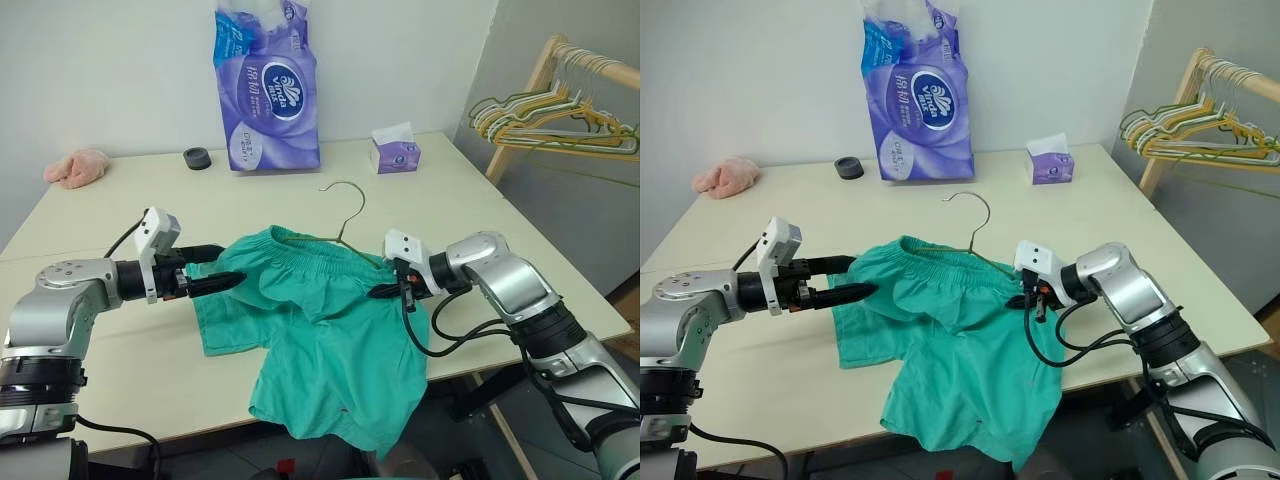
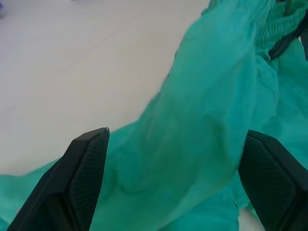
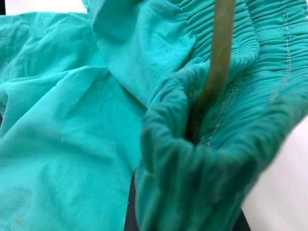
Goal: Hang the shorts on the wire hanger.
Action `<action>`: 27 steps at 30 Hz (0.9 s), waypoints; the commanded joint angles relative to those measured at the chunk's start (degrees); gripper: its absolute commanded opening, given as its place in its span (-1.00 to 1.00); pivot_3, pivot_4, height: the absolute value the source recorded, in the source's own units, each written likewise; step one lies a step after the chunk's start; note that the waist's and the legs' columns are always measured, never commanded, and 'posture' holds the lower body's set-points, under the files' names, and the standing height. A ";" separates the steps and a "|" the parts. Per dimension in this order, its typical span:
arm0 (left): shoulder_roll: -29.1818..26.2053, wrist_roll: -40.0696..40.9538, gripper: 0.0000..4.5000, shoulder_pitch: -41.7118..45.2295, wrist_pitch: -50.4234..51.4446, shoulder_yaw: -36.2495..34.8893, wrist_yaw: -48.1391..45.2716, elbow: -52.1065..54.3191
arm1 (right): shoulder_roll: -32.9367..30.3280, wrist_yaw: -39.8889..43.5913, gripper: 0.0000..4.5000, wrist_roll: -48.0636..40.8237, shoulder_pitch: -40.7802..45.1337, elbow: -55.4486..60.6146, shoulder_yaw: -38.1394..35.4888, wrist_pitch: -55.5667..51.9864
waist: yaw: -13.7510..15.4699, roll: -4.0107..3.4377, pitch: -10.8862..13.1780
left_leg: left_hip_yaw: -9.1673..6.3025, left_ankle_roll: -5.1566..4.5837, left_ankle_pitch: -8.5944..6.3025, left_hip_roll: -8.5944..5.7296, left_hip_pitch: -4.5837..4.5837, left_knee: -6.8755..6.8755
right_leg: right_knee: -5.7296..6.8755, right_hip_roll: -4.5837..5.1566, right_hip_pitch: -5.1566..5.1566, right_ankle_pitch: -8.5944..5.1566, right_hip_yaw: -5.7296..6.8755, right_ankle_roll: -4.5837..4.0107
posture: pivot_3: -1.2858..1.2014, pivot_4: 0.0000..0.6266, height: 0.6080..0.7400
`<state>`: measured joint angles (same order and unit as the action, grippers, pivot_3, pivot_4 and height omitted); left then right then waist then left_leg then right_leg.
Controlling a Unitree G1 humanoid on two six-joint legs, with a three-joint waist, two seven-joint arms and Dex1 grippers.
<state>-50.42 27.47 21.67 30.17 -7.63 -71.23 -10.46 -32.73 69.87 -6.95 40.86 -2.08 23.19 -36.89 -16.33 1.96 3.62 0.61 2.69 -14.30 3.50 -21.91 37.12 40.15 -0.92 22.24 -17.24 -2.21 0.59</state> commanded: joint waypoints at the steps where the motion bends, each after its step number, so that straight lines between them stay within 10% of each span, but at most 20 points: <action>1: -0.35 -1.83 0.84 3.78 -2.83 0.41 -0.28 -2.48 | -1.61 0.66 -1.00 -1.69 -0.30 3.84 -2.12 -0.45 | 0.09 0.00 0.00 | 0.00 0.00 0.00 -0.01 0.00 0.00 | 0.00 0.00 0.00 0.00 0.01 0.00 | -0.19 -1.00 1.00; 6: 1.61 -4.20 0.56 7.64 -5.41 2.76 -0.77 -7.12 | -3.09 0.62 -1.00 -2.74 -1.25 6.72 -1.89 -1.26 | -0.01 0.00 0.00 | 0.03 0.00 0.00 -0.03 -0.01 0.00 | -0.01 0.00 -0.01 0.00 -0.02 0.01 | -0.19 -1.00 1.00; 17: 1.93 -4.62 -0.92 8.02 -4.39 4.04 -3.71 -8.98 | -5.91 0.63 -1.00 -4.27 -2.35 9.68 -2.47 -2.52 | -1.35 0.00 0.00 | 0.01 0.00 0.00 0.00 -0.01 -0.01 | -0.03 0.01 0.01 -0.01 -0.04 0.01 | -0.21 -1.00 1.00; 27: 1.57 -5.34 -0.99 6.20 -4.44 3.33 -3.01 -9.44 | -10.74 2.38 -1.00 -6.46 -3.23 12.12 -3.64 -2.59 | -1.29 0.01 0.00 | 0.01 0.00 0.00 0.02 -0.02 -0.01 | -0.03 0.01 0.00 -0.01 -0.04 0.02 | -0.20 -1.00 1.00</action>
<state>-48.08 22.40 27.57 26.14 -2.87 -74.79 -20.13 -42.60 71.27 -12.26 37.17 7.86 21.90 -39.66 -17.61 1.96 3.62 0.63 2.68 -14.30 3.51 -21.92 37.11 40.12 -0.91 22.24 -17.25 -2.25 0.60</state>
